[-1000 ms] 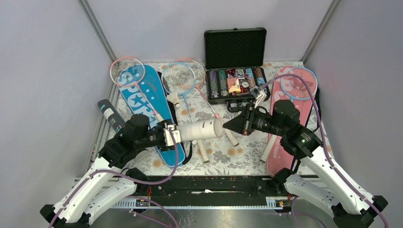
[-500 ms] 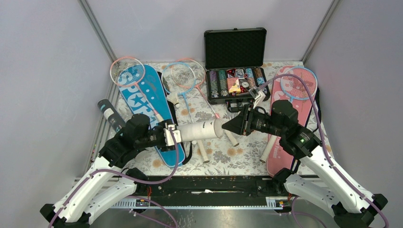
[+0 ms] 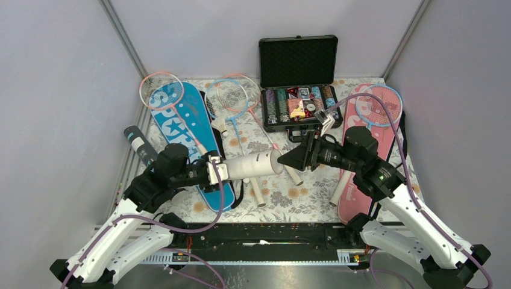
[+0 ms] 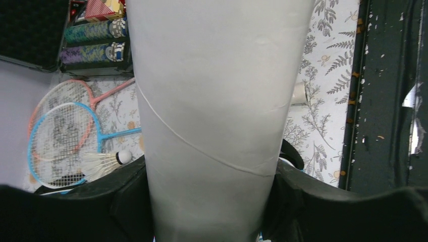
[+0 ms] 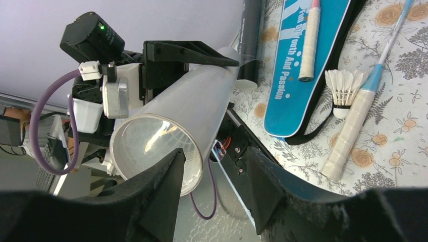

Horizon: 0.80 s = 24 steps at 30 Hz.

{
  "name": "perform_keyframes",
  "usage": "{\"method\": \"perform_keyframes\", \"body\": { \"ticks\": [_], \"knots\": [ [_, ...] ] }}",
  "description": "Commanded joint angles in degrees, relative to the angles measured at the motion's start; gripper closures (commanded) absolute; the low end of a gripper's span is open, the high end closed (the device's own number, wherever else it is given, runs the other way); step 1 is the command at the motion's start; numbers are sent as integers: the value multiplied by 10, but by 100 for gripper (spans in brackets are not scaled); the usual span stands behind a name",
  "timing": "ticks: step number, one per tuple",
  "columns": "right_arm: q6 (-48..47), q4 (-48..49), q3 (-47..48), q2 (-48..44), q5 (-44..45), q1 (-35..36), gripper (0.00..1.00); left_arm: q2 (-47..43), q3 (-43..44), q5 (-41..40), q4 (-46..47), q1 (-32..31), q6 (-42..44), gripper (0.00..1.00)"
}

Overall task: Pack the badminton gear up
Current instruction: Close the lid on the shuttle tube, then place the shuttle tube at the center of the board.

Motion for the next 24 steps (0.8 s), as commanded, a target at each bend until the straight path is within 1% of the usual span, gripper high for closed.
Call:
{"method": "perform_keyframes", "body": {
  "ticks": [1, 4, 6, 9, 10, 11, 12, 13, 16, 18, 20, 24],
  "knots": [
    [21, 39, -20, 11, -30, 8, 44, 8, 50, 74, 105, -3, -39, 71],
    [15, 24, -9, 2, -8, 7, 44, 23, 63, 75, 112, -3, -66, 71],
    [11, -11, 22, -11, 33, 6, 40, 30, 68, 56, 119, -3, -99, 71],
    [6, -50, 65, -46, 117, 7, 24, 34, 66, 25, 155, -3, -191, 71],
    [1, -63, 77, -59, 149, 6, 19, 34, 58, 15, 182, -3, -237, 71],
    [-3, -82, 88, -71, 183, 7, 10, 33, 49, -1, 216, -4, -285, 71],
    [-10, -103, 99, -82, 218, 7, 4, 33, 42, -22, 248, -4, -338, 71],
    [-17, -121, 106, -91, 254, 7, 1, 35, 35, -51, 284, -4, -414, 73],
    [-36, -163, 120, -110, 304, 6, 0, 60, 30, -167, 359, -5, -574, 74],
    [-43, -183, 123, -118, 318, 6, 0, 93, 45, -240, 371, -6, -658, 73],
    [-48, -194, 116, -123, 322, 7, 0, 138, 69, -305, 362, -6, -731, 71],
    [-55, -210, 97, -132, 322, 7, 0, 243, 113, -365, 367, -15, -850, 69]
  ]
}}
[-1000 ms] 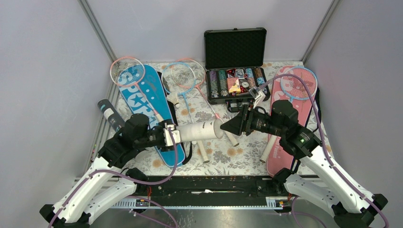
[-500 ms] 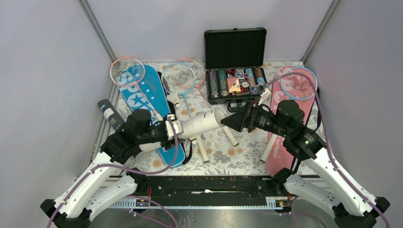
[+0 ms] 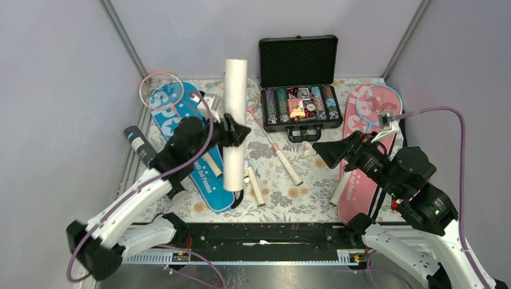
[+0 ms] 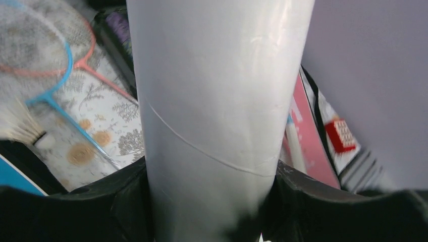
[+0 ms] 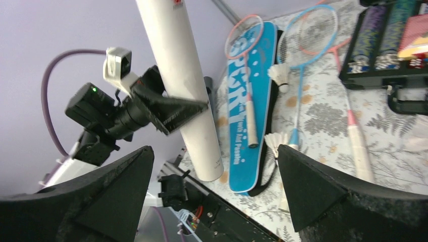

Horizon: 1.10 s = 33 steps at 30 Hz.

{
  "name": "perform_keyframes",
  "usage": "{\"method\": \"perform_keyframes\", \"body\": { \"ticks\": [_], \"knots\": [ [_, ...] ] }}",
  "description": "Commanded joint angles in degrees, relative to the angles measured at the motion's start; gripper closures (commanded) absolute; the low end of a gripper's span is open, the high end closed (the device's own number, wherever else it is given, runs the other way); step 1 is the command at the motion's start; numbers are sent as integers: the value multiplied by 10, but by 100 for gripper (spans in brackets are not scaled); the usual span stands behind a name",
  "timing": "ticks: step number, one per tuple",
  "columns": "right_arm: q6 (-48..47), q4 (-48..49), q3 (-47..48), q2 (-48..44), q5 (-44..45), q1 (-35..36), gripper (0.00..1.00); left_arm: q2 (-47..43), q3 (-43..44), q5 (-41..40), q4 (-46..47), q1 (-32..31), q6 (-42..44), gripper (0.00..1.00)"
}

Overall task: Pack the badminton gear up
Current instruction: Place the shuttle tube at the center of the board.

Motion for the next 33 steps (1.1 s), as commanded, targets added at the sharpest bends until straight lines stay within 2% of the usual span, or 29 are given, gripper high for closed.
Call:
{"method": "perform_keyframes", "body": {
  "ticks": [1, 6, 11, 17, 25, 26, 30, 33],
  "knots": [
    [-24, -46, -16, -1, 33, 4, 0, 97, 58, -143, 77, -13, -225, 68],
    [-38, -60, -18, -2, 44, 4, 0, 208, 85, -241, 60, -47, -309, 59],
    [-56, -65, -21, 1, 51, 5, 0, 283, 63, -261, 59, -56, -409, 55],
    [-65, -70, -39, 15, 69, 4, 0, 364, 88, -270, 40, -80, -431, 45],
    [-30, -89, -81, 37, 90, 5, 0, 435, 102, -265, 6, -90, -449, 39],
    [-29, -92, -81, 40, 95, 5, 0, 441, 104, -261, 5, -90, -450, 37],
    [-24, -108, -74, 56, 116, 4, 0, 441, 112, -248, -5, -91, -435, 18],
    [-16, -109, -76, 61, 123, 4, 1, 423, 119, -248, -24, -91, -417, 9]
  ]
}}
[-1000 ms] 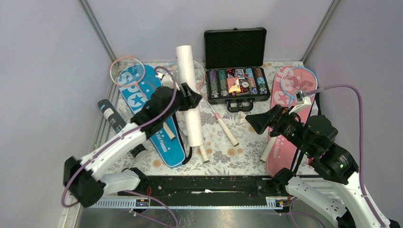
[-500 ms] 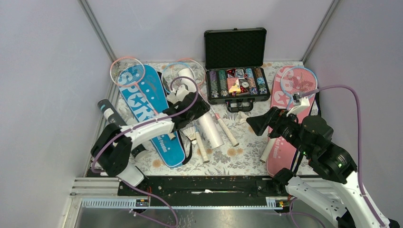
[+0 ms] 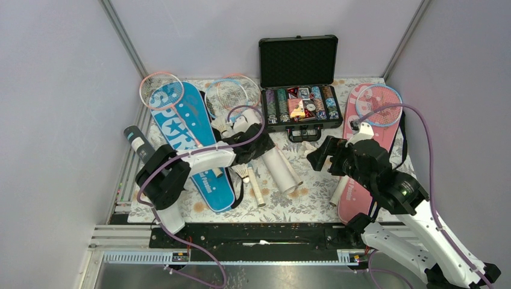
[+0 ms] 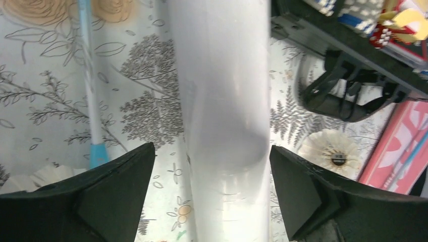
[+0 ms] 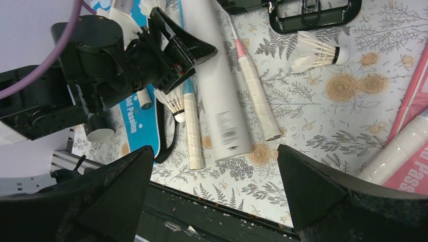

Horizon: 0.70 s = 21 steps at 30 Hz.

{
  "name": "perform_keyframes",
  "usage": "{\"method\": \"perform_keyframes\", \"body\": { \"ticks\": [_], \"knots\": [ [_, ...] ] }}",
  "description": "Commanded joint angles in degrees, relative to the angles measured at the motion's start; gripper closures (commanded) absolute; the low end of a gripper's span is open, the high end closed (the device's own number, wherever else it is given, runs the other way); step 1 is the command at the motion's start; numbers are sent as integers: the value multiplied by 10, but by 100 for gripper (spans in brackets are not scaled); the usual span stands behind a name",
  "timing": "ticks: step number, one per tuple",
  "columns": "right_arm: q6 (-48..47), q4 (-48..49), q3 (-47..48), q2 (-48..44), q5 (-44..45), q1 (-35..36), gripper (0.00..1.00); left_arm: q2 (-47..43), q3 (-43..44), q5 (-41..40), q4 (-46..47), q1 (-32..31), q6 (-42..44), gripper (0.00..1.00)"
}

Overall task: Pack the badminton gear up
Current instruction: Place the shuttle tube at the center of the board.

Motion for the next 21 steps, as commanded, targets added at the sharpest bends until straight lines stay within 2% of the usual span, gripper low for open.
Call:
{"method": "perform_keyframes", "body": {
  "ticks": [1, 6, 10, 14, 17, 21],
  "knots": [
    [17, -3, 5, 7, 37, 4, 0, -37, 42, -2, -7, -1, 18, 7],
    [11, 2, -6, 36, 66, 4, 2, -104, 38, 0, -32, -1, 71, 5],
    [-16, 22, -17, 82, 89, 3, 8, -173, 37, -3, -68, 0, 183, 6],
    [-66, 70, -10, 130, 38, 1, 14, -234, 20, -47, -130, 7, 262, 4],
    [-57, 88, 4, 148, -2, 1, 18, -260, 15, -84, -231, 63, 243, 1],
    [-34, 134, -12, 143, -51, 1, 19, -257, 17, -47, -336, 210, 228, 1]
  ]
}}
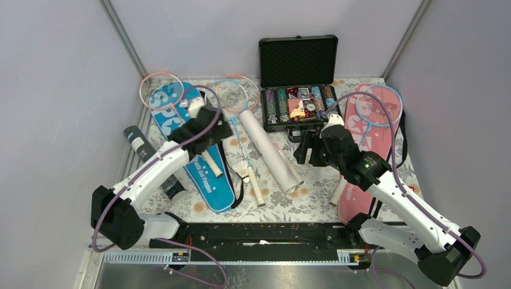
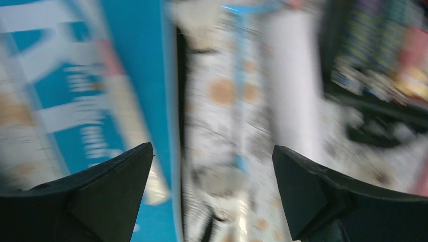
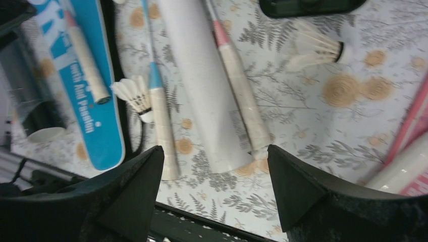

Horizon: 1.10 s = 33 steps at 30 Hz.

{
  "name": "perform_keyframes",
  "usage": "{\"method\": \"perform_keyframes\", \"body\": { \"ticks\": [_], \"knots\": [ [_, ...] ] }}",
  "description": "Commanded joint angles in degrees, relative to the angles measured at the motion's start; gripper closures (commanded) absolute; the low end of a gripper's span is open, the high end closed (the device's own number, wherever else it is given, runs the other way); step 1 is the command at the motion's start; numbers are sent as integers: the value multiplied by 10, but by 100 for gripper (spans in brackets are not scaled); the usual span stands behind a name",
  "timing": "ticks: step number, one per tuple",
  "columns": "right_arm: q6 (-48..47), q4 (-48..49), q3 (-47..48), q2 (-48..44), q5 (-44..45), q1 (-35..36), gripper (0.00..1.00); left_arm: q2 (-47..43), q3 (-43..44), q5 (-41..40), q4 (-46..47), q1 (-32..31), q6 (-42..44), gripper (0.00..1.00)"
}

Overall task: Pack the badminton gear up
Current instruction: Place the shuttle tube at the center of the board, then open the lid of the shuttle tube.

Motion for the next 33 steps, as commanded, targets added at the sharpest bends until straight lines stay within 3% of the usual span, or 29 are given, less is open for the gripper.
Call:
{"method": "perform_keyframes", "body": {
  "ticks": [1, 6, 14, 26, 30, 33],
  "knots": [
    [9, 82, -1, -16, -63, 2, 19, 5, -6, -3, -142, 150, 19, 1],
    [12, 114, -18, -31, -99, 1, 19, -3, -24, -36, -161, 295, 48, 1],
    [-5, 152, -28, -42, -167, 2, 18, 5, -73, 14, -100, 477, 113, 1],
    [-35, 161, -35, -52, -175, 1, 16, 129, -104, 64, -19, 523, 122, 5],
    [-36, 159, -31, -58, -169, 1, 16, 147, -109, 84, -19, 523, 120, 13],
    [-36, 159, -33, -63, -167, 0, 16, 133, -105, 100, -31, 523, 117, 27]
  ]
}}
